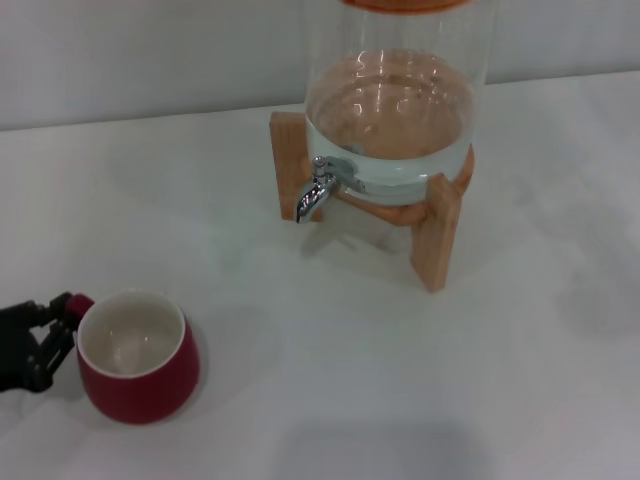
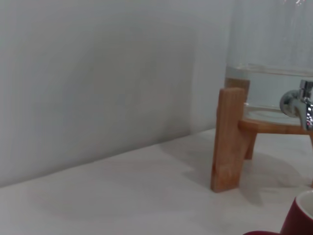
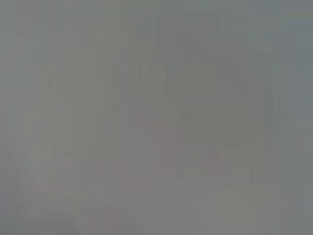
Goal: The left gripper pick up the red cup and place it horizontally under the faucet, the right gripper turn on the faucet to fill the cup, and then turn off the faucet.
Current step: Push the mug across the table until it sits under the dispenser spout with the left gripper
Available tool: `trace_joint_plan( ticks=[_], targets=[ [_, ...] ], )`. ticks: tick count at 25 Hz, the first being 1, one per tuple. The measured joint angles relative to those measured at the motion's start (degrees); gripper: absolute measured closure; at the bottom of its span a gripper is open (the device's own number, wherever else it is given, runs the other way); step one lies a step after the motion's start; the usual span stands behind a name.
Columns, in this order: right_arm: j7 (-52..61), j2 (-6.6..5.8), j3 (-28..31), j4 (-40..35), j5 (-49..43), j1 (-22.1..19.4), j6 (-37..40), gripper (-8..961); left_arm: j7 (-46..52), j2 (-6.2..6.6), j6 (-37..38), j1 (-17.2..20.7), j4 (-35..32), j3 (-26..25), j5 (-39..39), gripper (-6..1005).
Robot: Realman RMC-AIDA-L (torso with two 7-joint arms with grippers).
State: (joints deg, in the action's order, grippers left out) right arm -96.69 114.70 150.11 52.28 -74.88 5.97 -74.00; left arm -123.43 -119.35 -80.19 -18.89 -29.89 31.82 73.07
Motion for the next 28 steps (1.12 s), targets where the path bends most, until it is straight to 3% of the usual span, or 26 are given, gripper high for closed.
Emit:
trace_joint_plan(
  ticks=[9,28],
  targets=[
    [-0.2,0.0,0.0,-0.6,0.1,0.1,-0.6,232,-0.1,-0.1,3.5,-3.6,0.9,0.0,0.9,847],
    [-0.4,0.09,-0.3,-0.9,0.1,0.6,-0.6,232,-8.4,-0.14,9.0,-10.7,10.4,0.0,8.1,847]
  ],
)
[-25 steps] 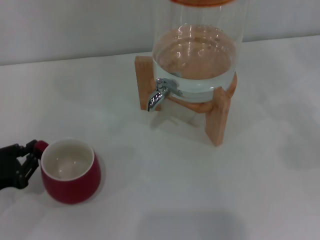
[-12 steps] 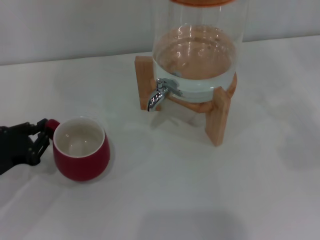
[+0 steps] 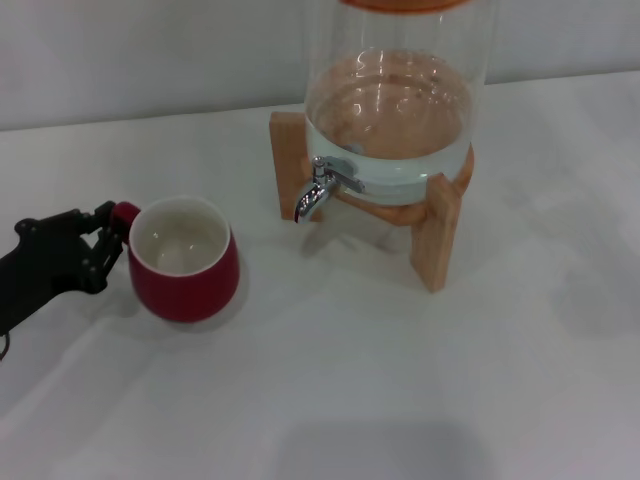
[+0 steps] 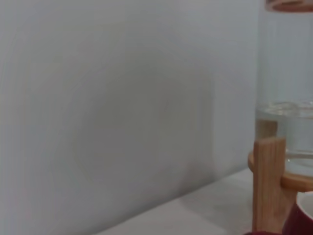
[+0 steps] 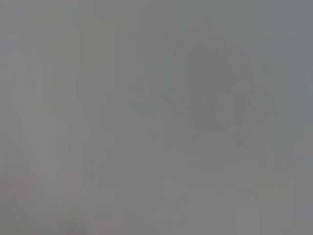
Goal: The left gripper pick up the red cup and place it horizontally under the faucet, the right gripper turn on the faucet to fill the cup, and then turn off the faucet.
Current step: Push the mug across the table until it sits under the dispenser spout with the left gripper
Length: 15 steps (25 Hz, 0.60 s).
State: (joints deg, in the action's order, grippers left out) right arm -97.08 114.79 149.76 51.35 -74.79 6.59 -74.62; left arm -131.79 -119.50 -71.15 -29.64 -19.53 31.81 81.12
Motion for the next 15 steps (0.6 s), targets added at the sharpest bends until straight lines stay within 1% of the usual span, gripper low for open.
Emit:
trace_joint_plan(
  ticks=[15],
  targets=[
    [0.0,0.0,0.0,-0.7,0.0,0.0,-0.2,232,-2.3,-0.04,4.9,-4.5,5.4,0.0,2.3,848]
  ],
)
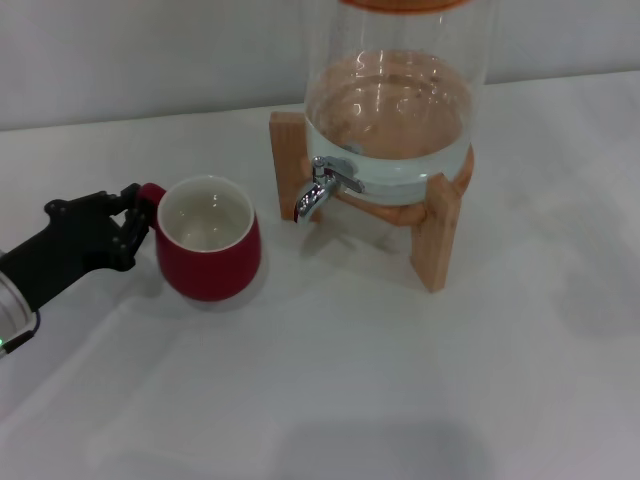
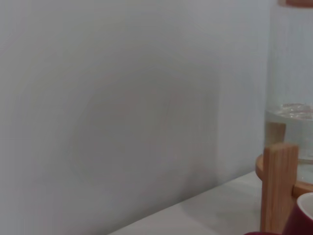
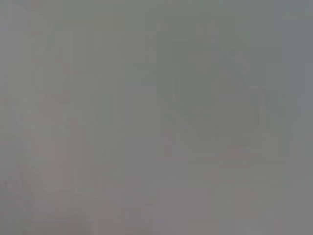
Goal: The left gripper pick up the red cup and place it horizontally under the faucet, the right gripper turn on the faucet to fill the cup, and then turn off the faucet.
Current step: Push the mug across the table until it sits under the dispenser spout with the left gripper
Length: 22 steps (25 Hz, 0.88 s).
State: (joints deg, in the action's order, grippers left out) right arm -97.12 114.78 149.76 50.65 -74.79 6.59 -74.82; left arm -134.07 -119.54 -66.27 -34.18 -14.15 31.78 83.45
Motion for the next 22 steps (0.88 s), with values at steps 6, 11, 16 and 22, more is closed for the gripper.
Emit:
trace_joint_plan(
  ticks=[6,11,16,22],
  targets=[
    [0.0,0.0,0.1,0.0,0.0,0.0,-1.1,232,-0.5,0.01,1.3,-1.3,1.8,0.5,-0.3,848],
    [0.0,0.0,0.3,0.0,0.0,0.0,-1.9,233,-0.4,0.01,2.4,-1.6,3.4,0.7,-0.4,848],
    [0.0,0.0,0.3,0.0,0.0,0.1,-2.1,233,-0.5,0.01,4.4,-2.0,4.3,0.8,-0.4,848],
    [0.0,0.0,0.2,0.0,0.0,0.3,-2.1,233,-2.2,0.01,5.6,-4.0,6.8,1.9,-0.5,848]
  ],
)
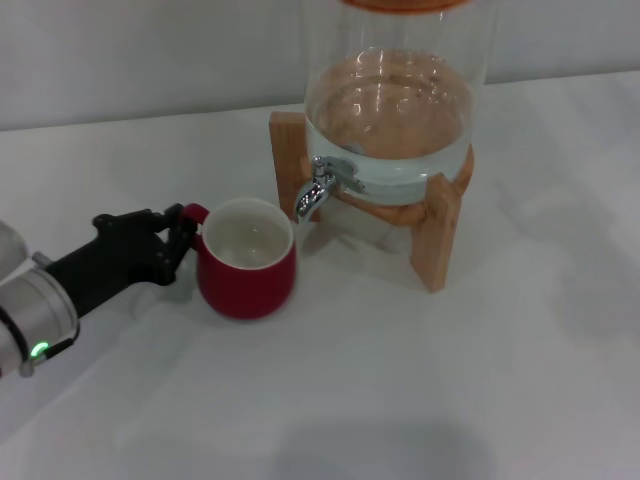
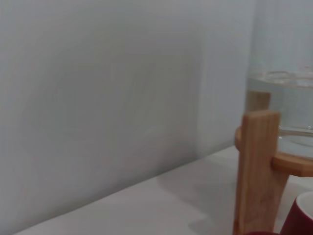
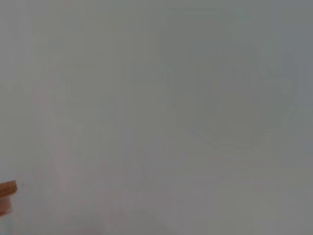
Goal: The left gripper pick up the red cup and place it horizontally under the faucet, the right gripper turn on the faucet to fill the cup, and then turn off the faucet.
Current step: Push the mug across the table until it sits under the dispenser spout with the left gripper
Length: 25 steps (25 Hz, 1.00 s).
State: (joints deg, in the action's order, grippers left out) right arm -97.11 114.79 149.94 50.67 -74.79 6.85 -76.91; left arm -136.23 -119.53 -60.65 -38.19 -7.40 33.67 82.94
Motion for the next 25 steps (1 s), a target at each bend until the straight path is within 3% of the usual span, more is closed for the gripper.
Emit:
trace_joint_plan(
  ticks=[9,25],
  targets=[
    [0.0,-0.01,-0.1,0.0,0.0,0.0,-0.1,232,1.2,-0.09,1.2,-1.7,1.0,3.6,-0.1,848],
    [0.0,0.0,-0.1,0.0,0.0,0.2,-0.2,233,6.3,-0.18,3.1,-5.1,2.3,5.0,-0.3,848]
  ],
)
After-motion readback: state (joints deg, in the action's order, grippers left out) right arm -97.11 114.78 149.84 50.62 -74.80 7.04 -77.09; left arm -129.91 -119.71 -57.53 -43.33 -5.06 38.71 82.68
